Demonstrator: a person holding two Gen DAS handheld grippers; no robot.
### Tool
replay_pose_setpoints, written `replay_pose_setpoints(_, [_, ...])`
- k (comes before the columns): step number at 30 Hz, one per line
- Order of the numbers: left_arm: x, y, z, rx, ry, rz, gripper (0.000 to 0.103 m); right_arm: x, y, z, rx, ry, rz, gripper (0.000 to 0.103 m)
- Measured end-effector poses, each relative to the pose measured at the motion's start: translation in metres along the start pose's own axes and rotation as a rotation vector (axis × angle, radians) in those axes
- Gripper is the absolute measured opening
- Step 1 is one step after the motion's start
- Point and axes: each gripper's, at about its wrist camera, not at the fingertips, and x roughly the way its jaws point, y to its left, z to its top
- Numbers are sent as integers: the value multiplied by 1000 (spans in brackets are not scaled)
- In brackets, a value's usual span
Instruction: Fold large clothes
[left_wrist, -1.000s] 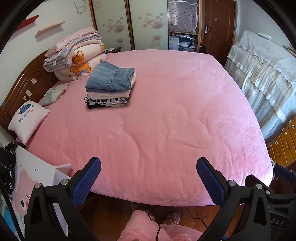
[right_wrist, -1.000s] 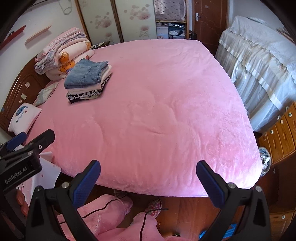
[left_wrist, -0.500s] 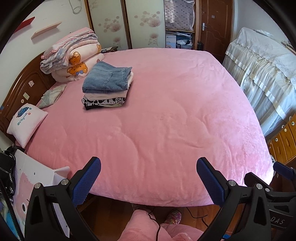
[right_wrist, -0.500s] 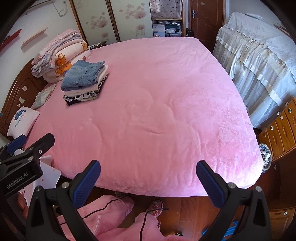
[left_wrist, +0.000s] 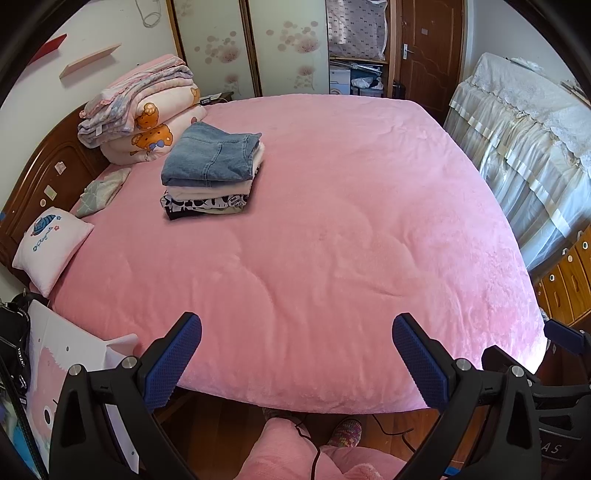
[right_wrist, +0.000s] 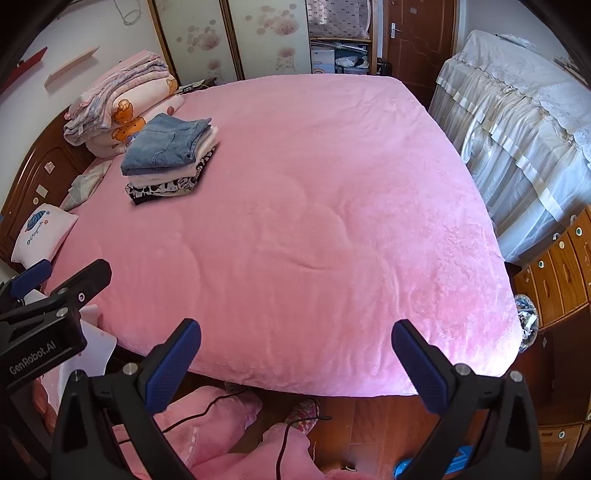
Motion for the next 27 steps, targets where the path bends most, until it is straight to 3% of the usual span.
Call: replay_pose_setpoints(27, [5,0,6,-9,-2,7,102,5,6,5,-12,10,-2,103])
